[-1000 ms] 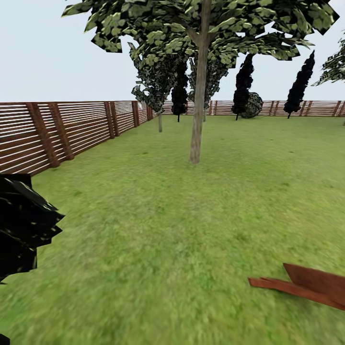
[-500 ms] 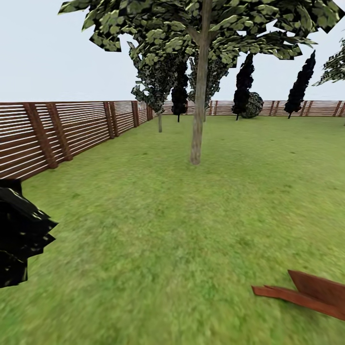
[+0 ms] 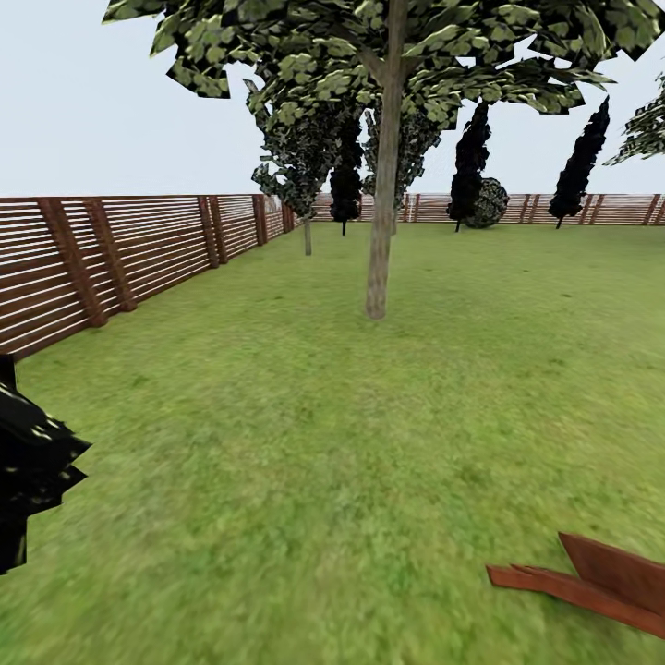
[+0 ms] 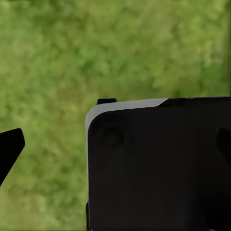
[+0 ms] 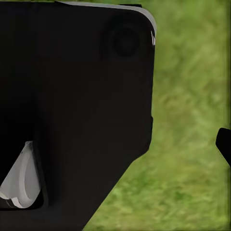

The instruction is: Take the three Easter eggs out of the wicker basket on the lawn in the garden, then place them on the lawn next to a single tree (choose any tree) so that all three eggs are next to the same tree and none are left in the basket.

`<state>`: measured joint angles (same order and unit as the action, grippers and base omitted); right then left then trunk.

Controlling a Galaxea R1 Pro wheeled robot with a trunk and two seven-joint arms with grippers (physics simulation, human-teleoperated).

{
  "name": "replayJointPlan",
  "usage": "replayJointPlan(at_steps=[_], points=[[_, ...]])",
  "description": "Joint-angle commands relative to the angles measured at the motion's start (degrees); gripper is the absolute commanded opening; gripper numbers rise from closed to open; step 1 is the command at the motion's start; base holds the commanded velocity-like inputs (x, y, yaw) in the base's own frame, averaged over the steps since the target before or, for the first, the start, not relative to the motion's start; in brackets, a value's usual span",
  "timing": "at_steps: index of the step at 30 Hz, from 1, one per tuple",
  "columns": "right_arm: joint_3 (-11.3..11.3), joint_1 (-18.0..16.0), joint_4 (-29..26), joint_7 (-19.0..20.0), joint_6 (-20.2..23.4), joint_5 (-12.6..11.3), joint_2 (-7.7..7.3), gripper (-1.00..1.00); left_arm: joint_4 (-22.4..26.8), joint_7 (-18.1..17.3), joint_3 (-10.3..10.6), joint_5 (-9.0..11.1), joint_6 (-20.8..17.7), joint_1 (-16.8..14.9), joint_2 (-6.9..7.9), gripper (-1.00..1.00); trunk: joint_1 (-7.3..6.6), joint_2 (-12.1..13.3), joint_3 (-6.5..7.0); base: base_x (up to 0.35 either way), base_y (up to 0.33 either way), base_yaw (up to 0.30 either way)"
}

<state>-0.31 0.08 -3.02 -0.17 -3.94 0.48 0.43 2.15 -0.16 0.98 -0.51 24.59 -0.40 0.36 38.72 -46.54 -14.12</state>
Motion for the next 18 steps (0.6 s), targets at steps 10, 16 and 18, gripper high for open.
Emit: replayJointPlan(at_steps=[10,16,18], points=[[-0.04,0.01,-0.06,0.00,-0.10,0.05,0.01,1.00,-0.04,-0.02,0.08,-0.03,0.19,-0.03,0.07,1.00,0.02,-0.04,-0.06,0.138,-0.101,0.000],[-0.04,0.01,-0.07,-0.01,-0.12,0.05,0.01,1.00,-0.04,-0.02,0.08,-0.03,0.19,-0.03,0.06,1.00,0.02,-0.04,-0.06,0.136,-0.078,0.000],[-0.04,0.01,-0.06,-0.01,-0.12,0.05,0.01,1.00,-0.04,-0.02,0.08,-0.02,0.19,-0.03,0.07,1.00,0.02,-0.04,-0.06,0.138,-0.029,0.000]])
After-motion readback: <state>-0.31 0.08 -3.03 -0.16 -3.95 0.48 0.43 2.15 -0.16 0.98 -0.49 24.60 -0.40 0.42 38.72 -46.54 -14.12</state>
